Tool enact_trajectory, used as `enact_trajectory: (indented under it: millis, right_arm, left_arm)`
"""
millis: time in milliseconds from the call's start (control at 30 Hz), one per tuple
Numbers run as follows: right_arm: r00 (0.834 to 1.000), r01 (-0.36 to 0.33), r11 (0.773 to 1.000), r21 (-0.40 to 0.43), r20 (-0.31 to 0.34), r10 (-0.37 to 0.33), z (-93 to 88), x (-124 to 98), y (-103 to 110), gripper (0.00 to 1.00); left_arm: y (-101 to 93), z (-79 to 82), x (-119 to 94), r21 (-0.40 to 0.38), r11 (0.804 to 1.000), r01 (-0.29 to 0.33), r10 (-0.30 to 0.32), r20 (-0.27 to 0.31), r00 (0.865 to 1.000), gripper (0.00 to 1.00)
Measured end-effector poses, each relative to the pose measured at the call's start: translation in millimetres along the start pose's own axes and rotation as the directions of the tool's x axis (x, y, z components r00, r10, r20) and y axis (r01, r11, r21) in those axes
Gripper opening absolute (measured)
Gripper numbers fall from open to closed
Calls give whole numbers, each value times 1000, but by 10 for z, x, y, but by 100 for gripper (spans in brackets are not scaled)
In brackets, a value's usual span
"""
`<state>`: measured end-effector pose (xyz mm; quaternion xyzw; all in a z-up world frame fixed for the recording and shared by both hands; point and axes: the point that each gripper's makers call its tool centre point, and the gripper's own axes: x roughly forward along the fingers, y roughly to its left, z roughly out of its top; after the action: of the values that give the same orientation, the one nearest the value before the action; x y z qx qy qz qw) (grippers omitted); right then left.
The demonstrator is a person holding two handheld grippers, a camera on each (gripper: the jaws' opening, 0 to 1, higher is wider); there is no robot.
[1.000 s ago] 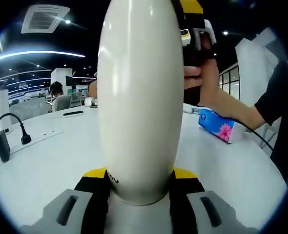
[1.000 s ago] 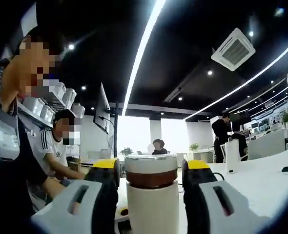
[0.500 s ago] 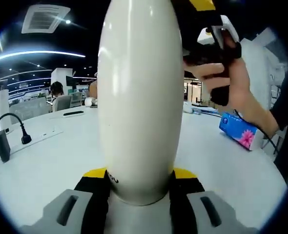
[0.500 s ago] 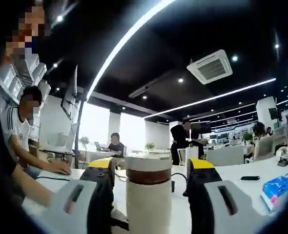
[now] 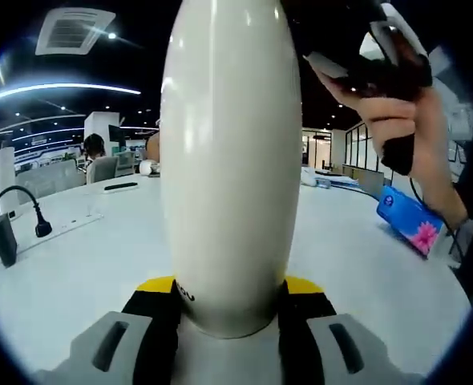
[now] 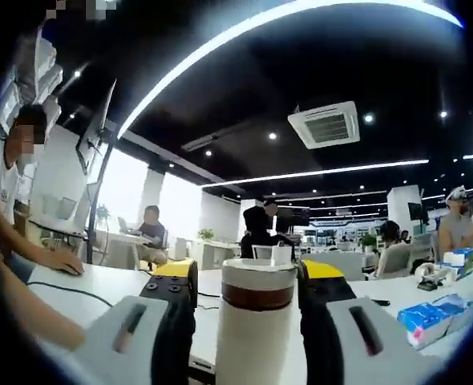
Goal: Grasp the water cup twist off the cup lid place the cup lid on the table
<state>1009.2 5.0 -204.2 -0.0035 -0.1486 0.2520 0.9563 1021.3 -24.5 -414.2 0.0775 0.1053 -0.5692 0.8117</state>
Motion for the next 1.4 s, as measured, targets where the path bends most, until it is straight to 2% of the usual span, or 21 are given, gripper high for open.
enact_trajectory:
  millis: [300,600,867,1167,1300,1400]
  right_arm:
    - [997,65,997,42,-40,-63,-104,15,-140,50]
    - [997,62,998,22,-46,-61,-80,70,-8,49]
    - [996,76,996,40,-44,-74,-74,74,-101,44]
    - [1000,-18,997,78,-21,20,-71,77,-97,43]
    - [996,-87,991,104,0,88,-67,99,-73,43]
    - [989,-150,985,90,21,148,-66,109,-30,43]
  left_arm:
    - [-3,-3,4,0,1000,0,0,-1,1000,50]
    - [3,-2,5,0,1000,1,-1,0,1000,50]
    - [28,-5,10,0,1000,0,0,-1,1000,50]
    - [46,-8,22,-1,1000,0,0,-1,1000,50]
    - [51,-8,25,-1,1000,-1,1,-1,1000,50]
    - [52,-8,27,-1,1000,-1,1,-1,1000,50]
